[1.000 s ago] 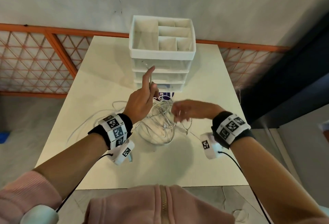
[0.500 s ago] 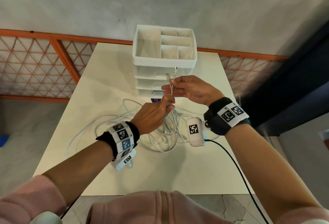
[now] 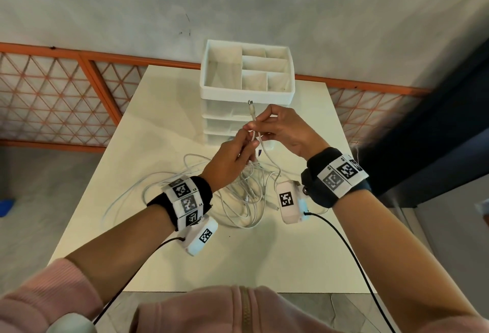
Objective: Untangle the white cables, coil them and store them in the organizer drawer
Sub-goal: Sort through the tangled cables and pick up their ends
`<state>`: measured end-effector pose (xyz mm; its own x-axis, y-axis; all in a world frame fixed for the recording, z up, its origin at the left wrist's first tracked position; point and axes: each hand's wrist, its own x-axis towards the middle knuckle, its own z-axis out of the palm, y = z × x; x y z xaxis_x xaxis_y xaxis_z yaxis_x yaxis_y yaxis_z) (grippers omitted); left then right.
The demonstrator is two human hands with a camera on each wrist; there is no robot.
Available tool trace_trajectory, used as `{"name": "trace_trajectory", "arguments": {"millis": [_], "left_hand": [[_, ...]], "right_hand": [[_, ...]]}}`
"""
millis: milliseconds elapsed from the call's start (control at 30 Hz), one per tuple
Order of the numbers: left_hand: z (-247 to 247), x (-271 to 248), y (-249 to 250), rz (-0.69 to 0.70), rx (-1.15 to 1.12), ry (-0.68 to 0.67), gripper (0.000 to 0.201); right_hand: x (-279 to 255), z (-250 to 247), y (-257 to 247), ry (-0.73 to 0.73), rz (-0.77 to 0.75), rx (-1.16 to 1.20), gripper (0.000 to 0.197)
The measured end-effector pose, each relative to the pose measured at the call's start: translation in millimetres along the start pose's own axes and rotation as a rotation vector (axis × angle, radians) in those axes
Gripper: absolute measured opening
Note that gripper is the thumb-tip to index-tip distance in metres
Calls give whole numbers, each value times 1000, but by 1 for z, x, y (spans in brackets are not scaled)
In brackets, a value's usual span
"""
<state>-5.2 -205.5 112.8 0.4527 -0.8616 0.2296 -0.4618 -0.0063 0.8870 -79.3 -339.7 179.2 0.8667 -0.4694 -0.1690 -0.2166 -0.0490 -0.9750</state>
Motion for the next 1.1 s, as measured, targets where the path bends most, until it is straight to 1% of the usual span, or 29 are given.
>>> {"name": "trace_trajectory", "arguments": {"millis": [67, 133, 233, 300, 333, 400, 433, 467, 500, 533, 567, 633, 700, 733, 767, 833, 900, 933, 967, 1033, 1067, 1100], "left_hand": [[-1, 3, -2, -18, -65, 96, 10], [-3, 4, -3, -61, -167, 141, 15], [-4, 6, 0, -123, -334, 103, 20], [-5, 5, 7, -148, -394, 63, 22], [-6, 5, 10, -155, -412, 48, 23], [-9, 7, 14, -153, -432, 45, 20], [-11, 8, 16, -147, -433, 54, 17], [-14, 10, 17, -140, -428, 68, 16], [-17, 12, 17, -132, -409, 86, 17], [-20, 13, 18, -129, -390, 101, 20], [-24, 14, 20, -134, -381, 119, 20], [-28, 15, 27, -144, -401, 155, 19], [-31, 14, 32, -127, -474, 207, 21], [-34, 14, 30, -122, -507, 253, 22], [-37, 14, 28, -116, -538, 299, 24], [-47, 13, 24, -95, -569, 366, 26], [-60, 10, 21, -62, -525, 422, 28], [-69, 8, 20, -49, -490, 460, 28], [-79, 5, 19, -46, -452, 503, 28], [-99, -1, 13, -49, -360, 565, 29], [-105, -4, 9, -42, -279, 569, 33], [-107, -7, 6, -40, -175, 546, 37]], "right_hand": [[0, 0, 0, 7, -9, 41, 20], [1, -1, 0, 15, -16, 49, 18], [3, -3, 1, 3, -5, 58, 14], [3, -2, 2, -20, -8, 73, 13], [4, -1, 3, -22, -17, 58, 13], [5, 0, 8, -3, -33, -48, 13], [6, 2, 11, -2, -24, -83, 17], [6, 4, 14, -32, 1, -65, 29], [5, 8, 17, -99, 35, 5, 46], [3, 13, 19, -197, 62, 98, 62], [1, 19, 19, -289, 80, 175, 71], [-3, 28, 19, -398, 93, 248, 77], [-3, 31, 19, -459, 120, 172, 90], [-2, 31, 19, -466, 135, 82, 96], [-2, 28, 17, -460, 136, -35, 98], [-2, 19, 18, -434, 104, -313, 92], [-3, 4, 25, -395, 73, -582, 80], [-3, -6, 31, -362, 86, -672, 74], [-2, -17, 38, -314, 111, -722, 69], [-6, -38, 50, -190, 168, -681, 59], [-9, -45, 52, -137, 172, -629, 56], [-11, -49, 51, -101, 160, -589, 53]]}}
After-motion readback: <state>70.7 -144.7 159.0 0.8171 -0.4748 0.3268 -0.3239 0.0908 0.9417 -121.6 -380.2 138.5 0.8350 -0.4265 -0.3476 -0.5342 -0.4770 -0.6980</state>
